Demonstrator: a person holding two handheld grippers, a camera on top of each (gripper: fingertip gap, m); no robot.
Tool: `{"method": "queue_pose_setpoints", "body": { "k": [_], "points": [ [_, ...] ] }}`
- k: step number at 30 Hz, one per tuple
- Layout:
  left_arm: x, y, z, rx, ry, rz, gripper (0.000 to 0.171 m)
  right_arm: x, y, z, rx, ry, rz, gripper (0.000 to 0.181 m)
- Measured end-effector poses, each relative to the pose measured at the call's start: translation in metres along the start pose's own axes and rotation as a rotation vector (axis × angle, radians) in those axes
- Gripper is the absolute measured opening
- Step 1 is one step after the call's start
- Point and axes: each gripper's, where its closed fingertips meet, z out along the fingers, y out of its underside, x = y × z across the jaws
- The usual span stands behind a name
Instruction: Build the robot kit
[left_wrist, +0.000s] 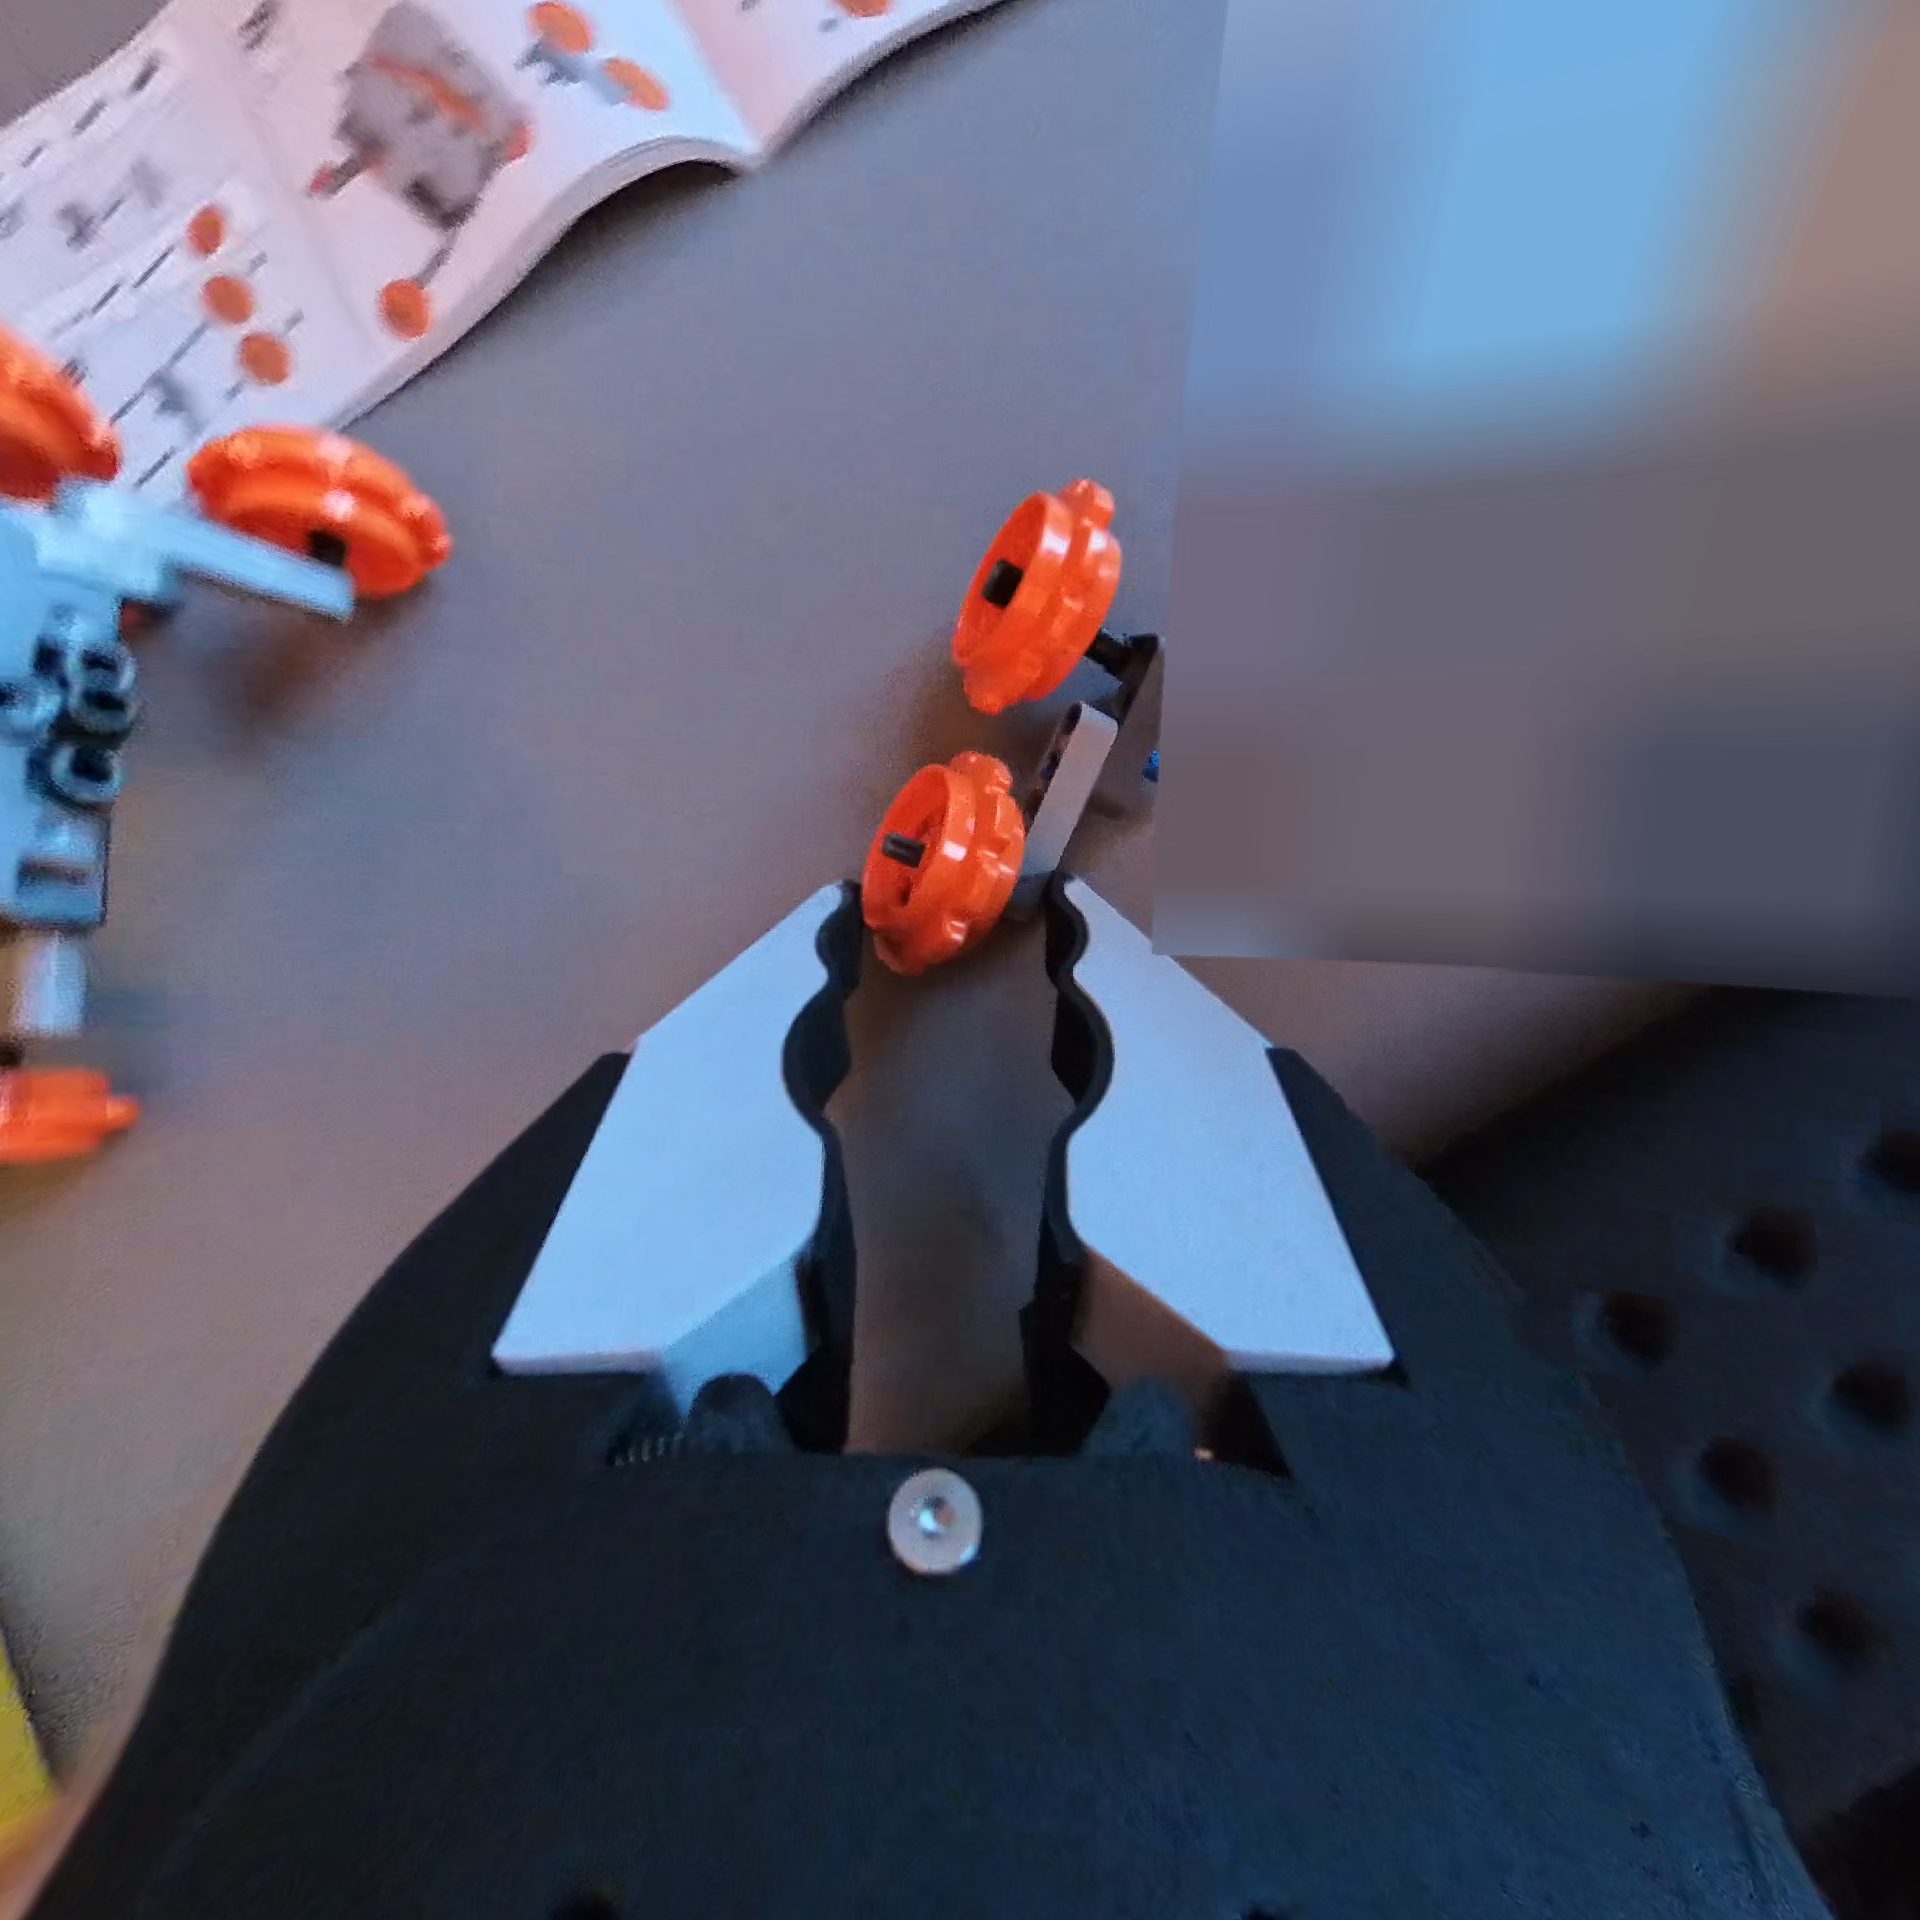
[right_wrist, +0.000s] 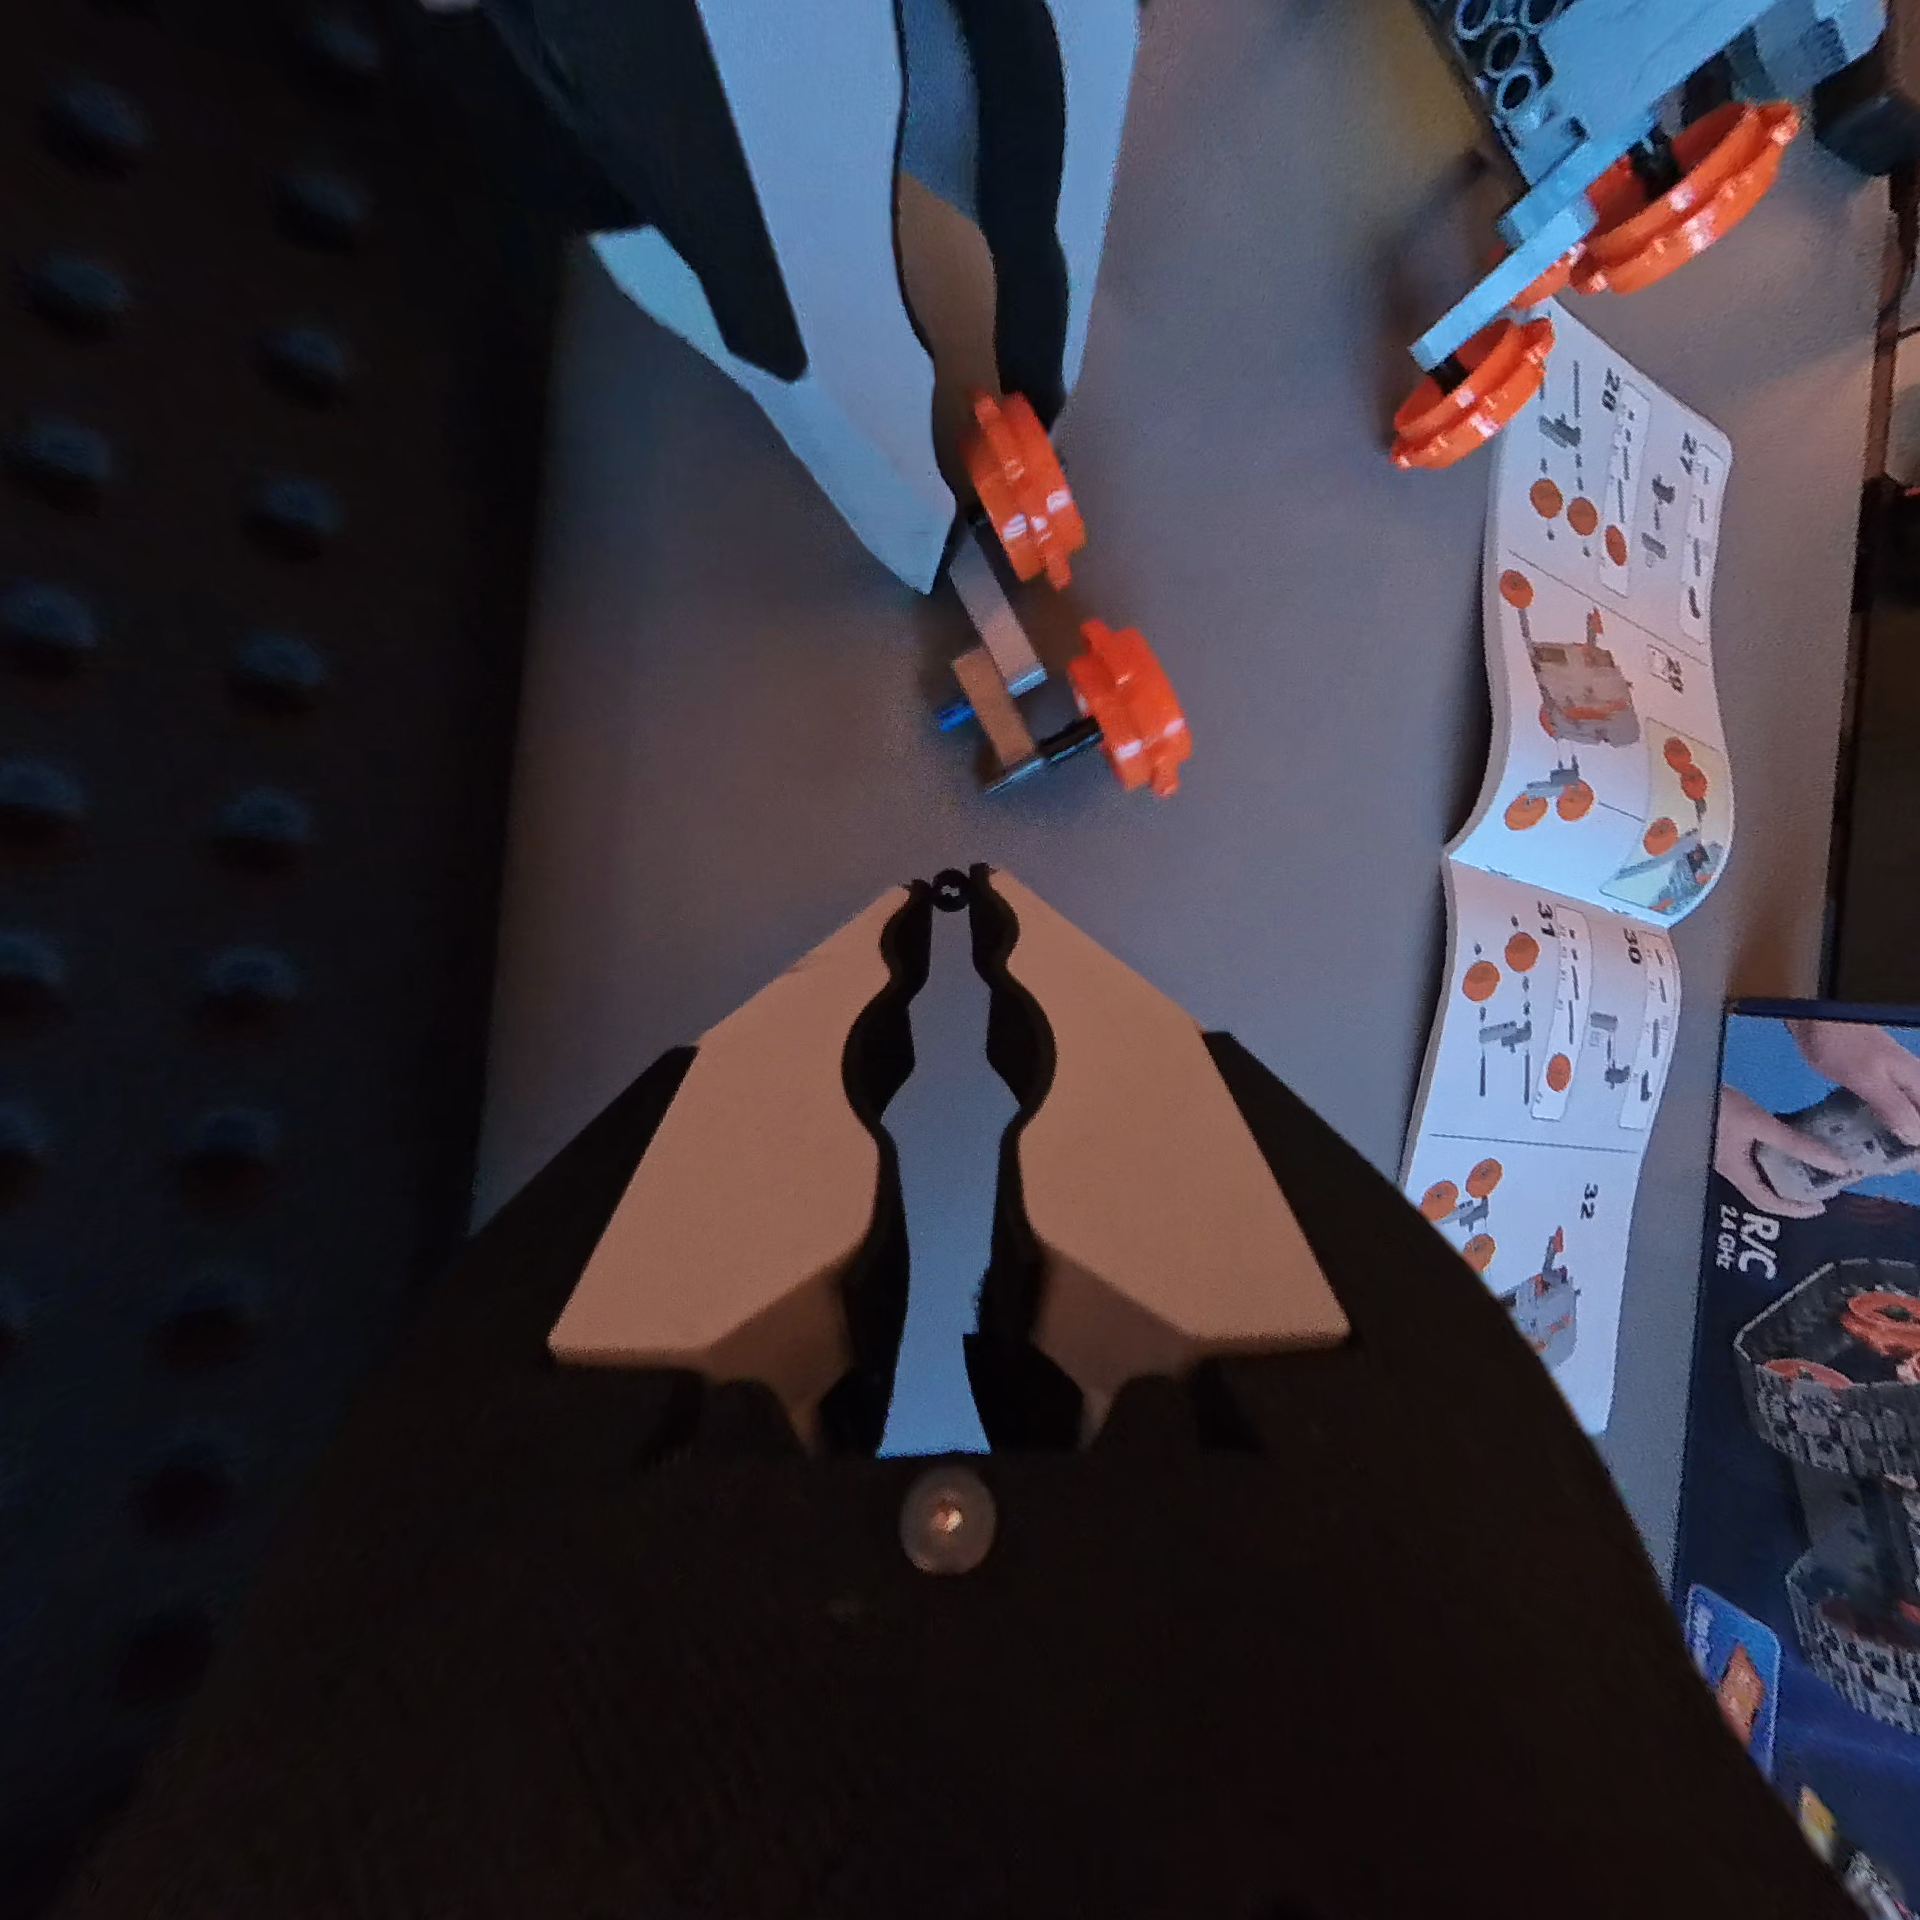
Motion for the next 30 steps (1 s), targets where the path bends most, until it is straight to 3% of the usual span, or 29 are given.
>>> {"method": "queue_pose_setpoints", "body": {
  "k": [3,5,9,11,14,18,19,21,25,27,30],
  "points": [
    [0.006,-0.001,0.002,-0.013,-0.031,-0.185,0.037,0.004,-0.004,-0.001,0.030,0.005,0.065,0.007],
    [0.020,-0.003,0.001,-0.027,0.007,-0.199,0.061,0.003,-0.008,0.000,0.064,-0.031,0.118,0.007],
    [0.027,0.000,-0.002,-0.080,-0.005,-0.151,0.039,0.012,0.000,-0.004,0.092,-0.051,0.176,0.007],
    [0.036,0.001,-0.006,-0.082,0.071,-0.144,0.030,0.020,0.004,-0.007,0.108,-0.044,0.210,0.007],
    [0.048,0.002,-0.011,-0.122,0.196,-0.179,0.037,0.026,0.006,-0.011,0.129,-0.043,0.244,0.007],
    [0.105,-0.011,-0.018,-0.181,0.558,-0.254,0.039,0.034,0.014,-0.015,0.109,-0.009,0.240,0.007],
    [0.110,-0.012,-0.018,-0.201,0.586,-0.260,0.037,0.036,0.015,-0.017,0.115,-0.007,0.246,0.007],
    [0.103,-0.009,-0.015,-0.220,0.545,-0.266,0.025,0.040,0.019,-0.020,0.125,-0.003,0.257,0.007],
    [0.081,0.001,-0.020,-0.211,0.404,-0.254,0.030,0.050,0.031,-0.025,0.120,0.019,0.279,0.007],
    [0.064,0.002,-0.025,-0.165,0.270,-0.151,0.032,0.056,0.036,-0.028,0.119,0.033,0.296,0.007],
    [0.043,-0.021,-0.023,0.011,0.094,0.164,0.073,0.063,0.041,-0.033,0.127,0.050,0.314,0.007]
  ]
}}
